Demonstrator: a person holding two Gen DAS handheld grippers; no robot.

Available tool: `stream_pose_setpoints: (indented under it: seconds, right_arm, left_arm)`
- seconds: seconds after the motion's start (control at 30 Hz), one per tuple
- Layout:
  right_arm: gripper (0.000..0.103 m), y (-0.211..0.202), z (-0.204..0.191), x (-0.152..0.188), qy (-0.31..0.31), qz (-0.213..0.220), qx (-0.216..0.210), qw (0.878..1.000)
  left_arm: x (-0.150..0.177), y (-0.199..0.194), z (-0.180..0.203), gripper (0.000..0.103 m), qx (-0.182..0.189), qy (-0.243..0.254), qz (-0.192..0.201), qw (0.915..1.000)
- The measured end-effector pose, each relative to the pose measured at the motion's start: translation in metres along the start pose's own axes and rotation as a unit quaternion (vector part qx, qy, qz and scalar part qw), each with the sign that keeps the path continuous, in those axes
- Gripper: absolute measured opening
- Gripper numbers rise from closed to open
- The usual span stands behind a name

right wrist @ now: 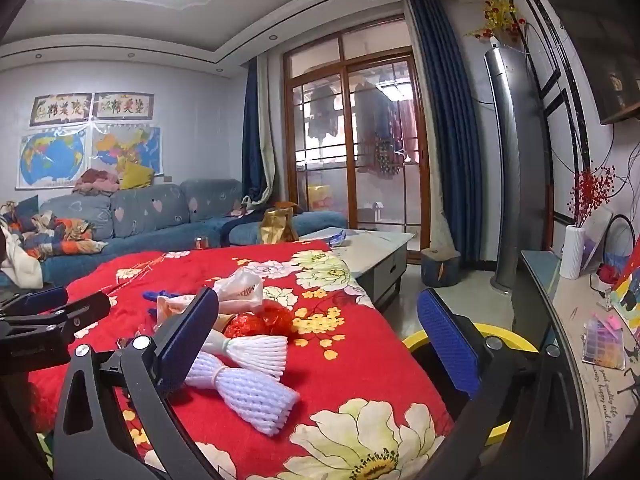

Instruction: Collect trash

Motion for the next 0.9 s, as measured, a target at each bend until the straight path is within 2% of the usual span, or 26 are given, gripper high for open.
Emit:
stream_pose_setpoints:
  seconds: [0.9]
  right_arm:
    - [0.097,0.004,-0.012,0.004,-0.015,-0.011,-0.004,1.0]
  left_arm:
    - [-0.005,-0.005,0.0,0.092,0.008,-0.01,0.007,0.9999]
Point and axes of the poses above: each gripper's, at about its wrist camera, not at the fingertips, and y roughly the way its jaws point, z to its right, x to its underside, the point moved 5 cm from there along y, roughly the way its jaws point, and after that the axes turned 14 degrees about -x, right-handed, at the moved point
